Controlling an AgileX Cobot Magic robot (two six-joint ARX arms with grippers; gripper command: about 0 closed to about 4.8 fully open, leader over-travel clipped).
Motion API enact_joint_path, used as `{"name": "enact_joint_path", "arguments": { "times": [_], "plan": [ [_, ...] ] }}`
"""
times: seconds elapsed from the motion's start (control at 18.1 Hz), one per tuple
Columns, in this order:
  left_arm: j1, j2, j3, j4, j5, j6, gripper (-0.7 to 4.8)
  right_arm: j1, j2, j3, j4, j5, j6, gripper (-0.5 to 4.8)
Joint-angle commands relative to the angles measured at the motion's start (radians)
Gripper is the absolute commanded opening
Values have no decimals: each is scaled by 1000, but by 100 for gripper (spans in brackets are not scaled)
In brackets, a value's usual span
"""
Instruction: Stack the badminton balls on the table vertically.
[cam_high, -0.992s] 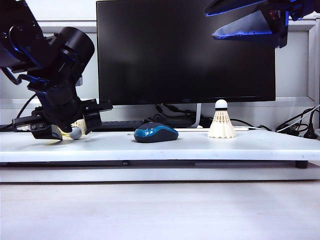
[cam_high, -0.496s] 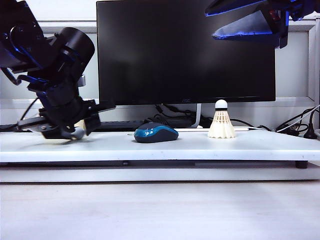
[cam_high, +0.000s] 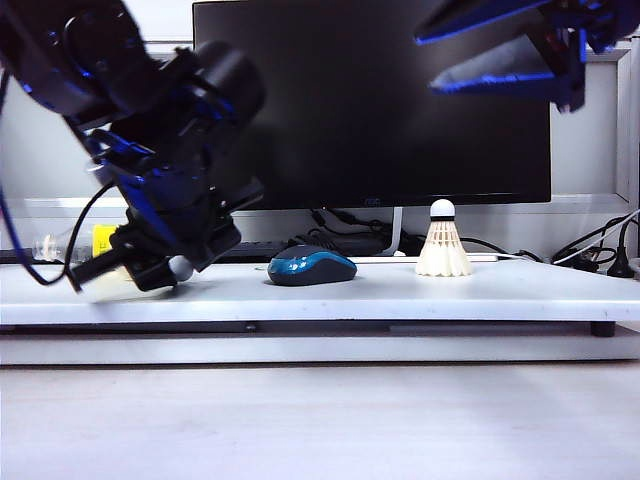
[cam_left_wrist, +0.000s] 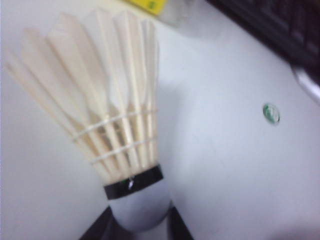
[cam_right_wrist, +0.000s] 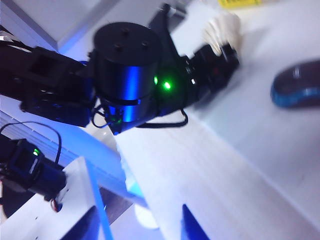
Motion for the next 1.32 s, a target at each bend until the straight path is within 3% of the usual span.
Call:
{"name": "enact_joint_path", "arguments": {
  "times": [0.06,0.22,0.33,0.44,0.55,0.66,0.72,0.77,0.88,0.94,1.1,1.32],
  "plan": [
    [-8,9,-2,-53,-3,-119,163,1,-4,1,-13,-4,6,210],
    [-8,9,55,-36,7,-85,238,32,-4,1,-13,1,8,210],
    [-8,9,105,10,40,35,247,60,-4,1,-14,19,8,210],
    [-8,8,181,40,78,210,253,74,-3,1,-21,32,7,210],
    [-7,5,272,39,122,394,323,76,-3,1,-27,38,7,210],
    [-6,-4,317,14,157,510,323,76,-3,1,-34,49,6,210],
    [-6,-8,332,-1,168,621,323,76,-3,1,-43,49,5,210],
    [2,-16,344,-15,199,840,323,76,-3,1,-56,50,2,210],
    [42,-37,369,-109,405,1400,322,76,-3,0,-94,70,-14,210],
    [62,-44,393,-196,401,1520,322,76,-3,0,-110,82,-26,210],
    [130,-44,422,-294,400,1566,323,76,-3,-5,-129,109,-32,210],
    [169,-43,422,-431,421,2188,322,76,-3,-9,-165,110,-37,210]
  ]
}}
